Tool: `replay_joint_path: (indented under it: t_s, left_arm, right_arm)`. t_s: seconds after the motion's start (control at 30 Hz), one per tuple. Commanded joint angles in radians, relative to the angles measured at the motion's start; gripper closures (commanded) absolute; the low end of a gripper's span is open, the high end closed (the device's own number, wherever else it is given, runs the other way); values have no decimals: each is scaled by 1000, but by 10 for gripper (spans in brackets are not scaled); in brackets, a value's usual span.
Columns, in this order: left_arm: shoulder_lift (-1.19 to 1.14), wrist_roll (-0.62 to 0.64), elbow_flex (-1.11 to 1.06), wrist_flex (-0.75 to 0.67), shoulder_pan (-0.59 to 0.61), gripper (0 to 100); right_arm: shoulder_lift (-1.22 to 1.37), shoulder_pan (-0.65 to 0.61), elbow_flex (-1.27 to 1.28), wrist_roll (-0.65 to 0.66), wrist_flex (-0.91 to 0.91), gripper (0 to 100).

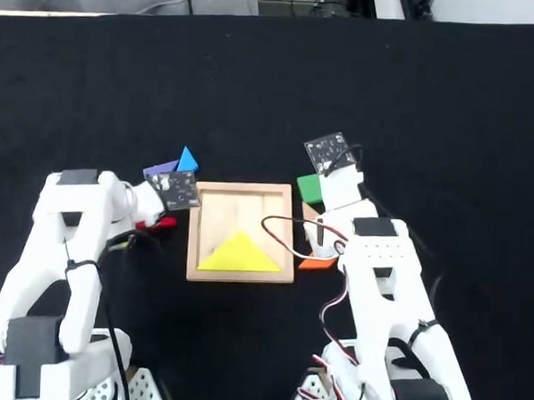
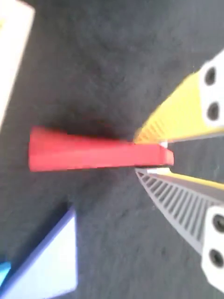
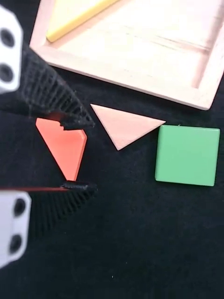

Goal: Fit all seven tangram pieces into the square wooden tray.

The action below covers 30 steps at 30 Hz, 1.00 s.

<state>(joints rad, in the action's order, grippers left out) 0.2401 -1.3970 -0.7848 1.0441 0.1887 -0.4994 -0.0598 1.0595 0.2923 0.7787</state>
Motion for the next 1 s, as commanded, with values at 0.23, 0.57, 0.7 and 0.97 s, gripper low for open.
replay_joint_path:
  t_s: [0.23,0.57,0.7,0.97]
  left_arm:
    - [11,345,378,410,-117,972]
    - [78,1479,532,388,-460,971]
    - [-14,1723,461,267,-478,971]
    - [-209,1880,415,238,-460,970]
  right_arm:
    - [-45,-2,-4,9,-12,809]
    - [-45,137,-47,-2,-11,809]
    - [-45,212,-70,-84,-11,809]
    - [-41,213,-71,-91,-20,809]
